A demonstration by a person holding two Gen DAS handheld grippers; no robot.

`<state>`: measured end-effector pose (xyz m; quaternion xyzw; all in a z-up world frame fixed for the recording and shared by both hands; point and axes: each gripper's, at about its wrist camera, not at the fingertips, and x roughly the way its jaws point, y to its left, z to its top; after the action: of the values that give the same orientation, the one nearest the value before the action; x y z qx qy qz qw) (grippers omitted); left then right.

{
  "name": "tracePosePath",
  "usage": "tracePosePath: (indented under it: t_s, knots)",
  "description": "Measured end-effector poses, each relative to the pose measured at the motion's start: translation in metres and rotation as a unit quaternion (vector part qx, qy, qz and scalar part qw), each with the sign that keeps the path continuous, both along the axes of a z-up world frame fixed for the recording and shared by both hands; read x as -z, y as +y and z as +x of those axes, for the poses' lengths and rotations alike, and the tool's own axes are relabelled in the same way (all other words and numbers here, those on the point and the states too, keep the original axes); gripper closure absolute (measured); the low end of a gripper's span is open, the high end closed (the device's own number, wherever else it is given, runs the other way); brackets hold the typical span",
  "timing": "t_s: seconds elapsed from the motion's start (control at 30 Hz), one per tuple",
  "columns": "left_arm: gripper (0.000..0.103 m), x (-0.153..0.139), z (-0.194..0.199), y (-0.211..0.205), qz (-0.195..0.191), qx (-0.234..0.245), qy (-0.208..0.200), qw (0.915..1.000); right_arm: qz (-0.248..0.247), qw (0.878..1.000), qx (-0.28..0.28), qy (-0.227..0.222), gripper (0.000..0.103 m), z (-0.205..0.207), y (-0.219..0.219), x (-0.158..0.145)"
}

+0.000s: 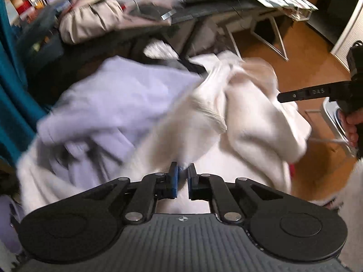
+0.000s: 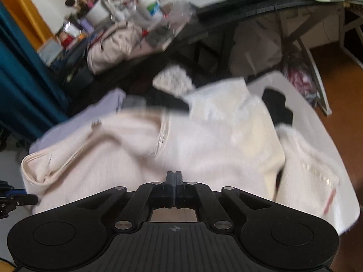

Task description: Fold clothes

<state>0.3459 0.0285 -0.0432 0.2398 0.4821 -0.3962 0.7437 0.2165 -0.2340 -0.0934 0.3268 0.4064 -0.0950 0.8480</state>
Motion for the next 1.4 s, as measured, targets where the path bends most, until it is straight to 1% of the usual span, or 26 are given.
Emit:
tracePosePath:
  t_s: [0.1,0.13,0.17,0.2,0.23,0.27,0.3,0.4,0.47,0.57,0.63,0.7,0.73,0.77,0.8,0.83,0.87,0.9,0.93,0.97,1.0,1.1,1.2,1.27,1.33,1.4]
  knots:
    - [0.090,0.008,-0.009,-0.001,0.010,0.006,-0.022,0.9997,-0.006,1.000,0.003,0.027,0.103,-0.007,0.006,0.014]
    - [0.088,0.008,-0.010,-0.003,0.011,0.009,-0.030,0.9995,-0.012,1.000,0.006,0.027,0.100,-0.007,0.007,0.016]
    - [0.082,0.006,-0.011,-0.005,0.010,0.014,-0.038,0.9991,-0.018,0.999,0.010,0.027,0.095,-0.007,0.008,0.017]
    - [0.072,0.004,-0.012,-0.007,0.010,0.019,-0.046,0.9987,-0.028,0.999,0.016,0.023,0.090,-0.007,0.007,0.015]
    - [0.066,0.002,-0.013,-0.010,0.010,0.026,-0.058,0.9979,-0.036,0.999,0.021,0.018,0.077,-0.006,0.005,0.013]
    - [0.053,0.000,-0.016,-0.013,0.013,0.033,-0.076,0.9965,-0.043,0.999,0.025,0.011,0.071,-0.005,0.003,0.010]
    - [0.042,-0.003,-0.019,-0.016,0.015,0.041,-0.094,0.9946,-0.050,0.998,0.028,0.004,0.071,-0.004,0.000,0.008]
    - [0.035,-0.008,-0.024,-0.024,0.016,0.066,-0.134,0.9887,-0.082,0.996,0.021,-0.010,0.061,0.005,-0.010,0.001]
    - [0.035,-0.002,-0.021,-0.031,0.026,0.071,-0.141,0.9871,-0.101,0.995,0.013,-0.021,0.038,0.015,-0.019,-0.001]
    - [0.032,0.018,-0.013,-0.039,0.059,0.068,-0.139,0.9862,-0.122,0.992,0.003,-0.033,0.023,0.033,-0.028,0.004]
    - [0.032,0.028,-0.011,-0.041,0.075,0.062,-0.142,0.9850,-0.126,0.991,-0.008,-0.038,0.022,0.046,-0.033,0.010]
    - [0.032,0.031,-0.014,-0.040,0.079,0.064,-0.151,0.9833,-0.114,0.992,-0.027,-0.043,0.016,0.062,-0.035,0.019]
    - [0.033,0.031,-0.016,-0.039,0.079,0.067,-0.154,0.9826,-0.106,0.993,-0.036,-0.042,0.011,0.069,-0.035,0.023]
    - [0.044,0.030,-0.017,-0.037,0.078,0.070,-0.156,0.9821,-0.100,0.993,-0.045,-0.040,0.013,0.075,-0.035,0.027]
    - [0.069,0.028,-0.017,-0.035,0.074,0.069,-0.157,0.9824,-0.092,0.993,-0.056,-0.038,0.018,0.078,-0.034,0.031]
    - [0.077,0.024,-0.015,-0.031,0.064,0.059,-0.156,0.9840,-0.083,0.994,-0.065,-0.038,0.033,0.079,-0.032,0.032]
    - [0.086,0.019,-0.013,-0.027,0.054,0.050,-0.154,0.9853,-0.072,0.994,-0.074,-0.039,0.040,0.078,-0.030,0.032]
    - [0.088,0.015,-0.010,-0.024,0.045,0.041,-0.152,0.9865,-0.063,0.994,-0.083,-0.041,0.040,0.074,-0.027,0.029]
    - [0.090,0.012,-0.008,-0.020,0.036,0.028,-0.154,0.9871,-0.063,0.993,-0.093,-0.042,0.035,0.069,-0.023,0.026]
    - [0.094,0.009,-0.004,-0.016,0.029,0.008,-0.162,0.9864,-0.066,0.992,-0.103,-0.043,0.024,0.064,-0.020,0.023]
    - [0.095,0.007,-0.002,-0.012,0.023,-0.011,-0.172,0.9848,-0.079,0.990,-0.107,-0.045,0.020,0.058,-0.017,0.019]
    - [0.098,-0.006,0.004,-0.006,-0.014,-0.054,-0.185,0.9811,-0.106,0.989,-0.085,-0.059,0.012,0.043,-0.020,0.011]
    - [0.098,-0.020,0.013,0.000,-0.043,-0.119,-0.188,0.9740,-0.086,0.991,-0.068,-0.075,0.001,0.040,-0.031,0.012]
    - [0.098,-0.027,0.016,0.003,-0.055,-0.155,-0.190,0.9678,-0.075,0.992,-0.068,-0.082,0.001,0.044,-0.036,0.017]
    - [0.097,-0.027,0.014,0.005,-0.052,-0.165,-0.201,0.9643,-0.070,0.992,-0.071,-0.080,0.001,0.054,-0.036,0.027]
    - [0.097,-0.024,0.011,0.005,-0.044,-0.166,-0.211,0.9624,-0.050,0.993,-0.079,-0.072,0.007,0.065,-0.034,0.035]
